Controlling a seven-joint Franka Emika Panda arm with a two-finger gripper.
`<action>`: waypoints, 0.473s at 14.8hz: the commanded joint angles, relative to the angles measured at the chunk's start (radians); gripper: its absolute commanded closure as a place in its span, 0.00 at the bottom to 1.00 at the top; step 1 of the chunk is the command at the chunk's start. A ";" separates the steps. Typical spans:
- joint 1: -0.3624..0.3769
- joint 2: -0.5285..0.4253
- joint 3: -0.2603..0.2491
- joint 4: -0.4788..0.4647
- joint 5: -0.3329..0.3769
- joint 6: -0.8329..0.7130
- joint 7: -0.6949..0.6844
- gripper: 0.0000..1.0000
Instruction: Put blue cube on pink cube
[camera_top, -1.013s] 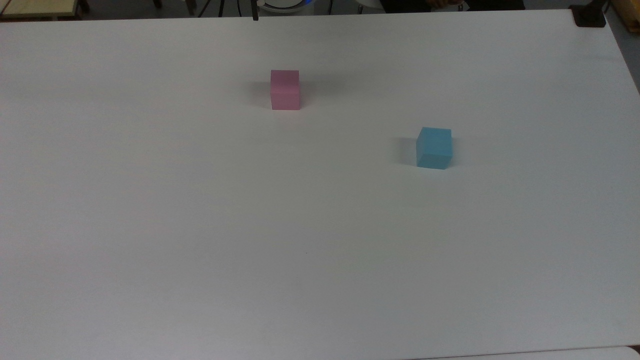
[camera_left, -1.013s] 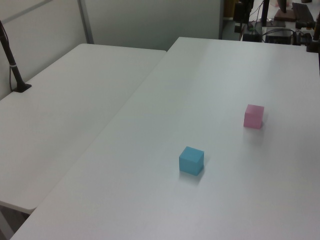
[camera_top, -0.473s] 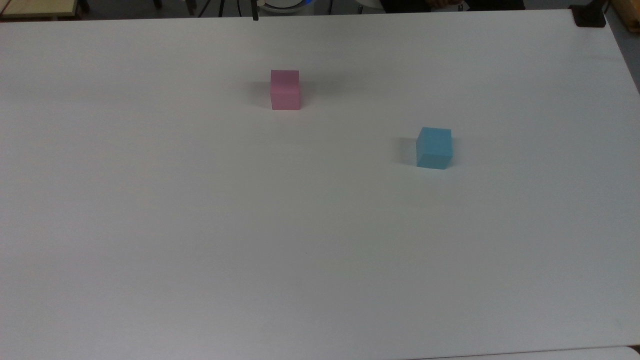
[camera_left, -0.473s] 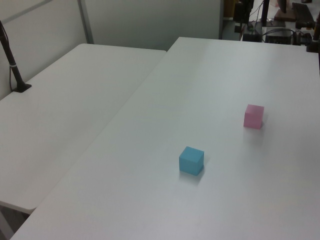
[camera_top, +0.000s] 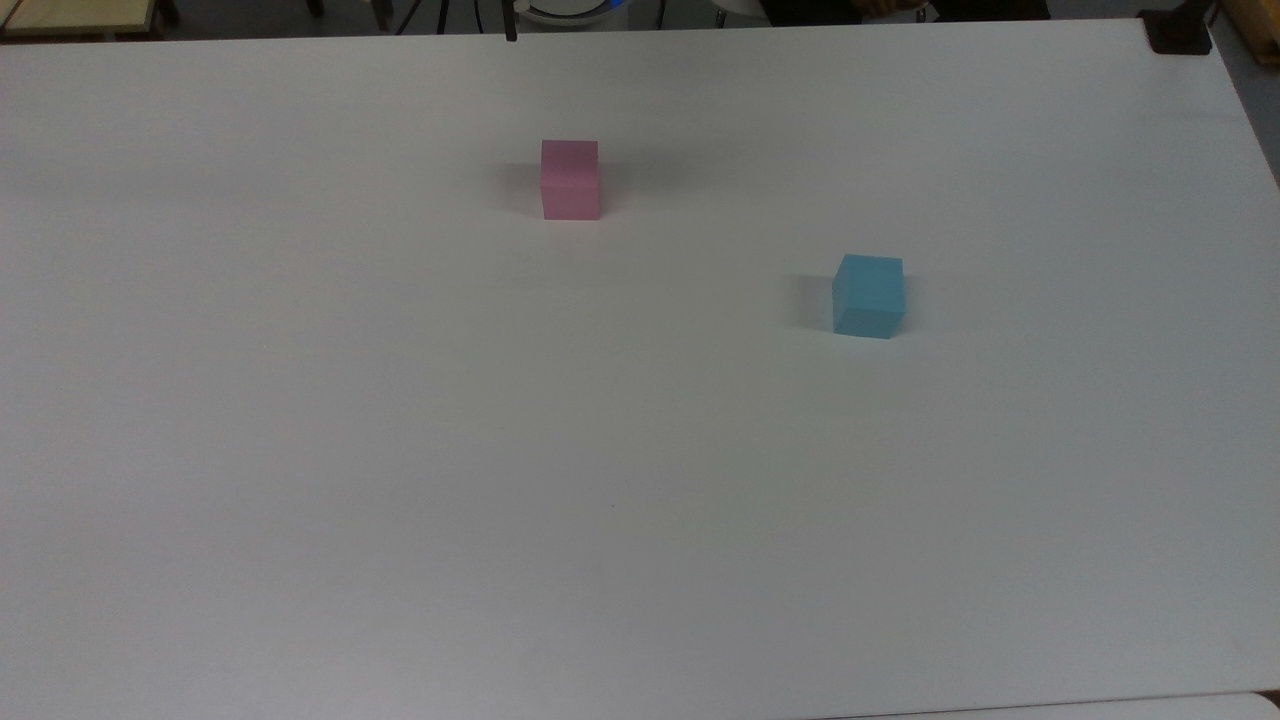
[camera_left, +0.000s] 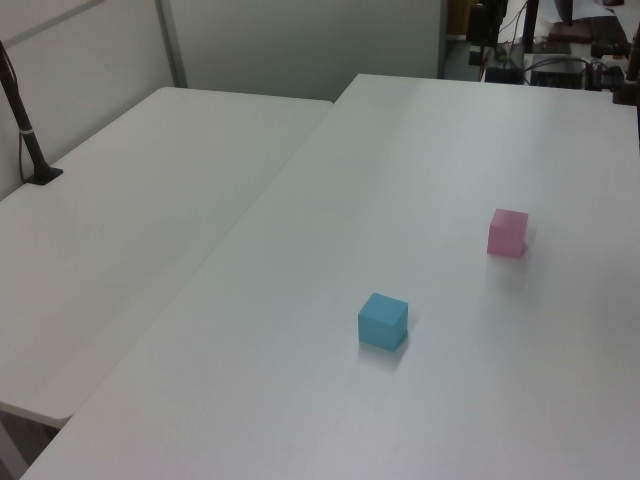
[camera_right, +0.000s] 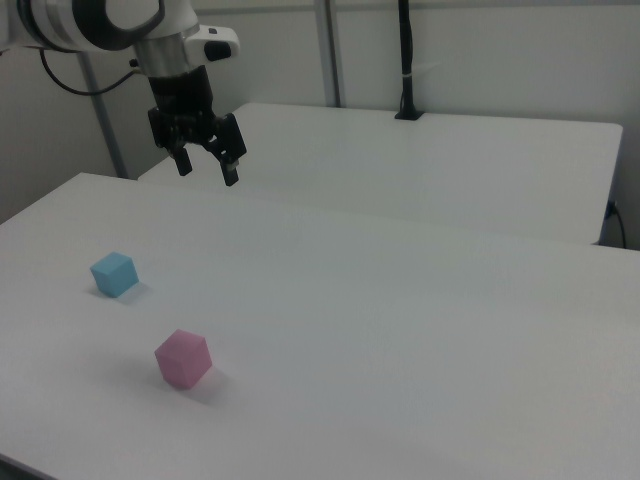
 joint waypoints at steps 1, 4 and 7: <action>-0.004 -0.005 0.007 -0.005 0.010 0.009 -0.013 0.00; -0.004 -0.005 0.007 -0.005 0.010 0.009 -0.019 0.00; -0.004 -0.006 0.007 -0.005 0.010 0.008 -0.005 0.00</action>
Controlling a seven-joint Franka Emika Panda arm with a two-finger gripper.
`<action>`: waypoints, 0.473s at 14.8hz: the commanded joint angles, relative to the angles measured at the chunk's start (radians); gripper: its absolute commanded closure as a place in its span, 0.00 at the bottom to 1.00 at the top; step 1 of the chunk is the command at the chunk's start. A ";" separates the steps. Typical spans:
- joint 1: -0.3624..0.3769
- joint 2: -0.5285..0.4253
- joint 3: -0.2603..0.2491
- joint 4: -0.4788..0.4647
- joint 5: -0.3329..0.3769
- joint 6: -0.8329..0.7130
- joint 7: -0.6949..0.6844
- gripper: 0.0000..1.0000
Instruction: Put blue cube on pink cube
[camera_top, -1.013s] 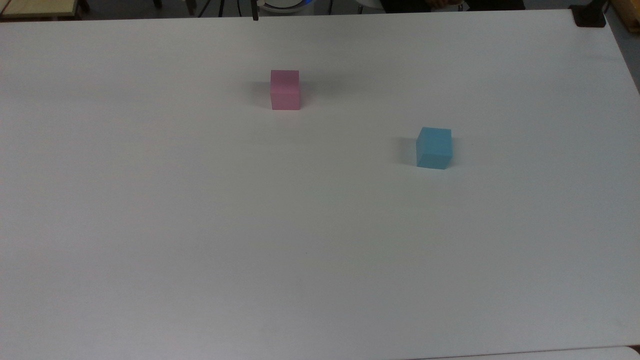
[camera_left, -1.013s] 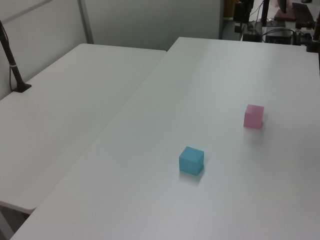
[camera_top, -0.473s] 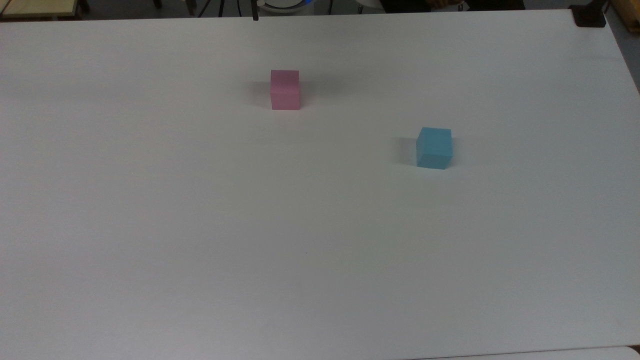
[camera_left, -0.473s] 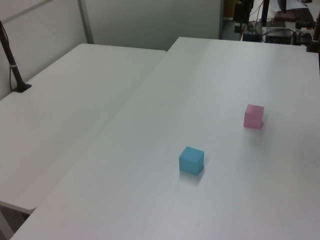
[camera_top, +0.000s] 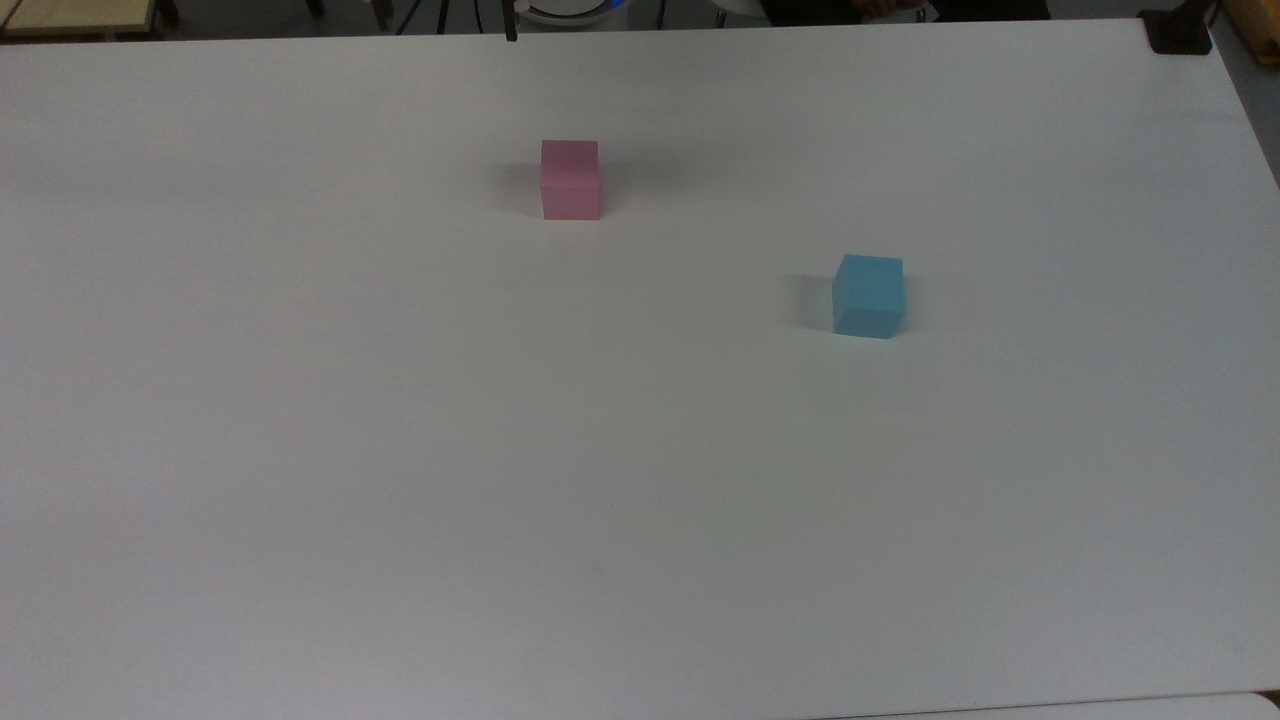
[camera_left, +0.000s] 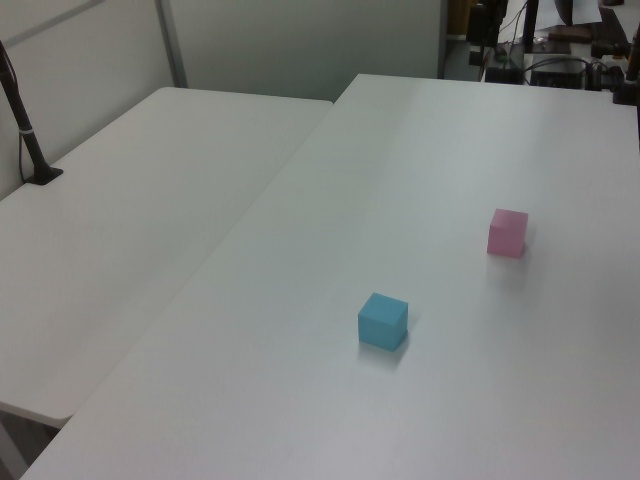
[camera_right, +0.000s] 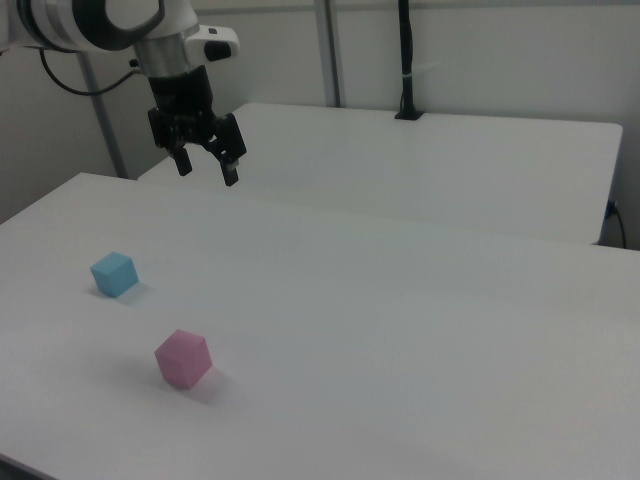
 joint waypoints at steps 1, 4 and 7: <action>-0.006 -0.006 0.007 -0.003 0.013 0.008 -0.007 0.00; -0.006 -0.006 0.007 -0.003 0.011 0.008 -0.010 0.00; -0.007 -0.006 0.007 -0.005 0.014 0.008 -0.007 0.00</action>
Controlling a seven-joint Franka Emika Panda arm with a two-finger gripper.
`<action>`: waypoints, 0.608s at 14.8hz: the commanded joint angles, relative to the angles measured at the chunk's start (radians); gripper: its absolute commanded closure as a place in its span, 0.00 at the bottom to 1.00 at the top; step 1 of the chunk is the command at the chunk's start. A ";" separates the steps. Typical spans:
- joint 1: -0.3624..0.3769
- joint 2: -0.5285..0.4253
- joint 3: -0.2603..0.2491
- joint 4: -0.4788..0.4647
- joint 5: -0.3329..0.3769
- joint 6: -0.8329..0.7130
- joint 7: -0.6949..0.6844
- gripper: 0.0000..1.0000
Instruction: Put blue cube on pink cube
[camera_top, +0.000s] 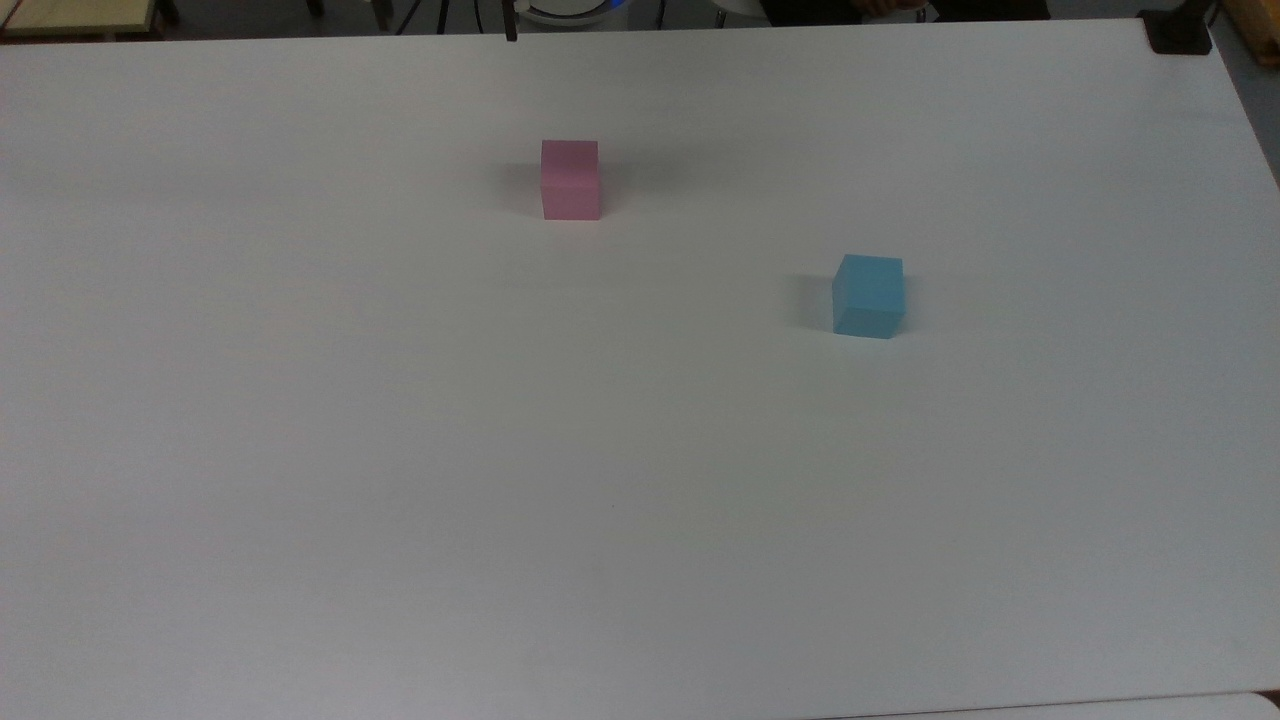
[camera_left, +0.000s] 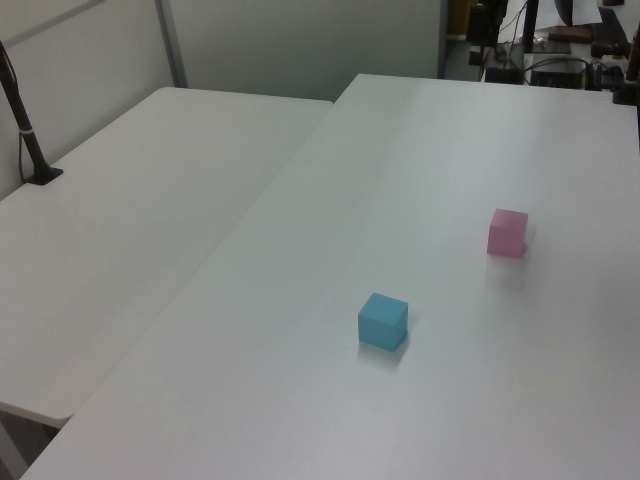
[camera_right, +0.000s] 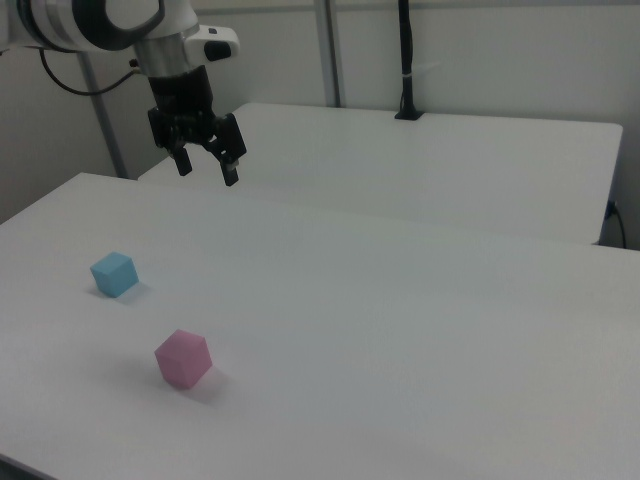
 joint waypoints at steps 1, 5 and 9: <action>-0.006 -0.006 0.007 -0.005 0.013 0.006 -0.007 0.00; -0.004 -0.006 0.007 -0.005 0.011 0.005 -0.017 0.00; -0.003 -0.006 0.007 -0.006 0.010 0.003 -0.017 0.00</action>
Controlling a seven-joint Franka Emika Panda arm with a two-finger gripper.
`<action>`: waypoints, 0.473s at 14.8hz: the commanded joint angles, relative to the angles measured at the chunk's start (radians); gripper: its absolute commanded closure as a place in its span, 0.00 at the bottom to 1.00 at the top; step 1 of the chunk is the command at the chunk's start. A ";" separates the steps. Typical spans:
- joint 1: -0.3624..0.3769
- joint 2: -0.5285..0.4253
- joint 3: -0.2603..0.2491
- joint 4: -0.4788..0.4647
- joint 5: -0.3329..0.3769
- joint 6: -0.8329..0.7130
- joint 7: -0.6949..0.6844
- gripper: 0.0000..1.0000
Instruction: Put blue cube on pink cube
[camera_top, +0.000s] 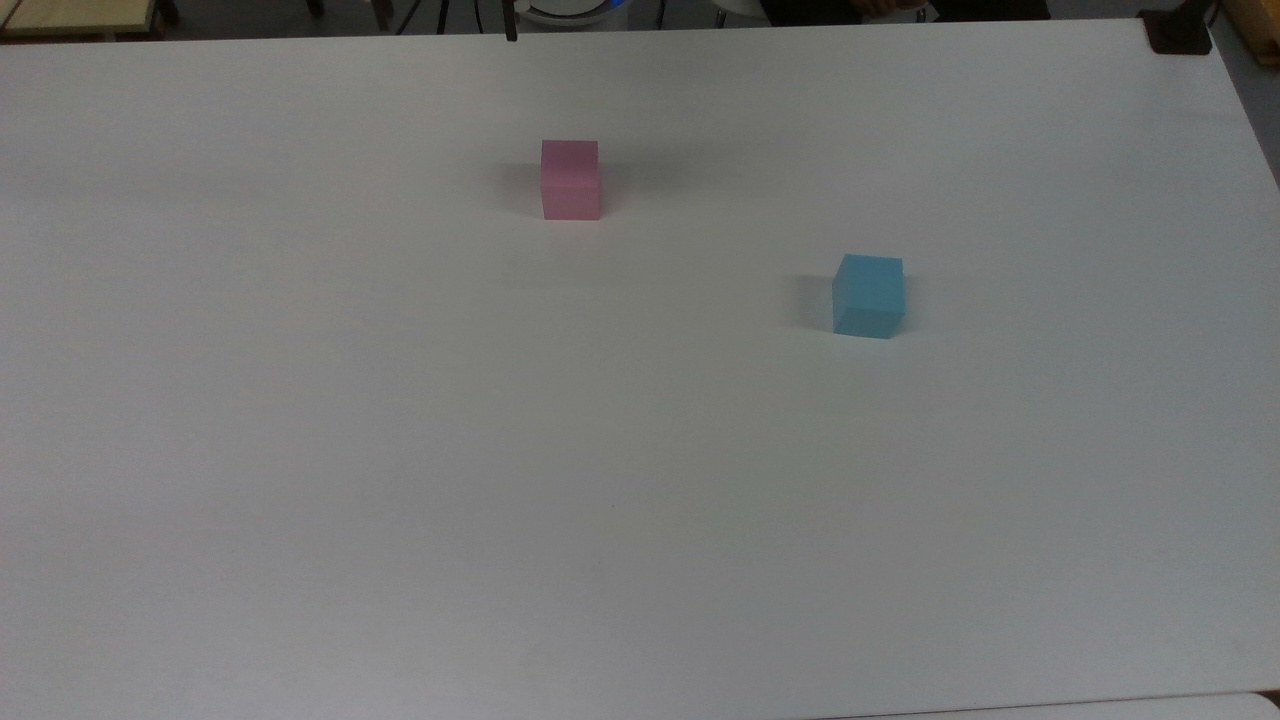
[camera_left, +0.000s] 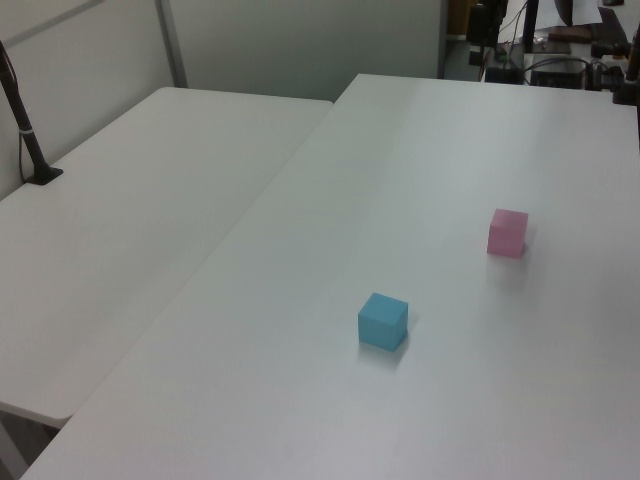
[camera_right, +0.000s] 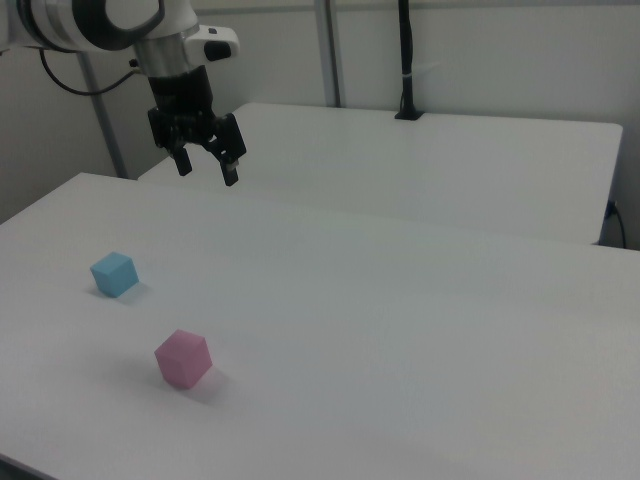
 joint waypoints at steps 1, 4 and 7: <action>-0.003 -0.006 0.006 -0.006 0.010 0.003 -0.017 0.00; -0.001 -0.005 0.006 -0.006 0.008 0.002 -0.016 0.00; -0.001 -0.005 0.006 -0.006 0.008 -0.002 -0.016 0.00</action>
